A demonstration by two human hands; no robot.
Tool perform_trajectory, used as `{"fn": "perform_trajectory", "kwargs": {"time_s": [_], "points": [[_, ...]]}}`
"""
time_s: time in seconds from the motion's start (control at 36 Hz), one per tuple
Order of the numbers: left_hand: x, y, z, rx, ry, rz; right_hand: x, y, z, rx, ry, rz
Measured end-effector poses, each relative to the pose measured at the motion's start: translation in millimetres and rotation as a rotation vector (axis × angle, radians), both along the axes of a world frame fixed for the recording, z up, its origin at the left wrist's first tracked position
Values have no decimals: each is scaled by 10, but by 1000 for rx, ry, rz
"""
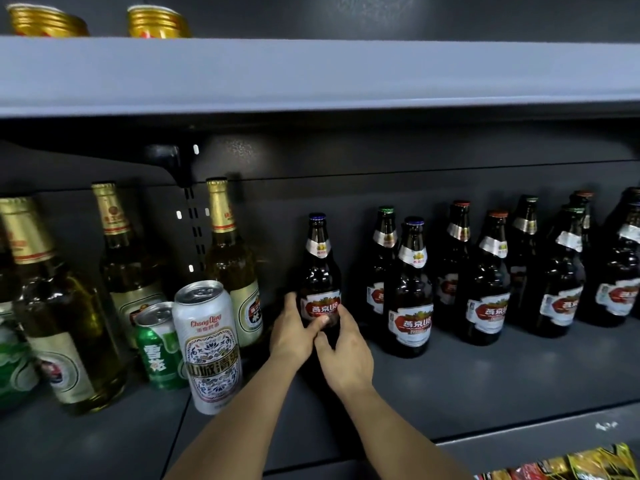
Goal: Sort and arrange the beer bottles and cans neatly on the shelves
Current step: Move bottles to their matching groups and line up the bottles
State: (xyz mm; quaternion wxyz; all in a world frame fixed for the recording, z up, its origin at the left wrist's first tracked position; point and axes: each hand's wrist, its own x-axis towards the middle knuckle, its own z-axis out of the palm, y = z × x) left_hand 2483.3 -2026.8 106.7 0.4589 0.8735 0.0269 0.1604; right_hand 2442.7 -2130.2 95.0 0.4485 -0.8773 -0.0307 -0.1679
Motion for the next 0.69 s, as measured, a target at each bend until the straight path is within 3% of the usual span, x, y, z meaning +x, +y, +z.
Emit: {"fn": "perform_trajectory", "kwargs": {"time_s": [0.33,0.69], "points": [[-91,-58,87,96,50,64,-50,-2,104,-75,35,-3],[-996,34,45,422,57,46,-463,-173,283,-421,56,106]]}}
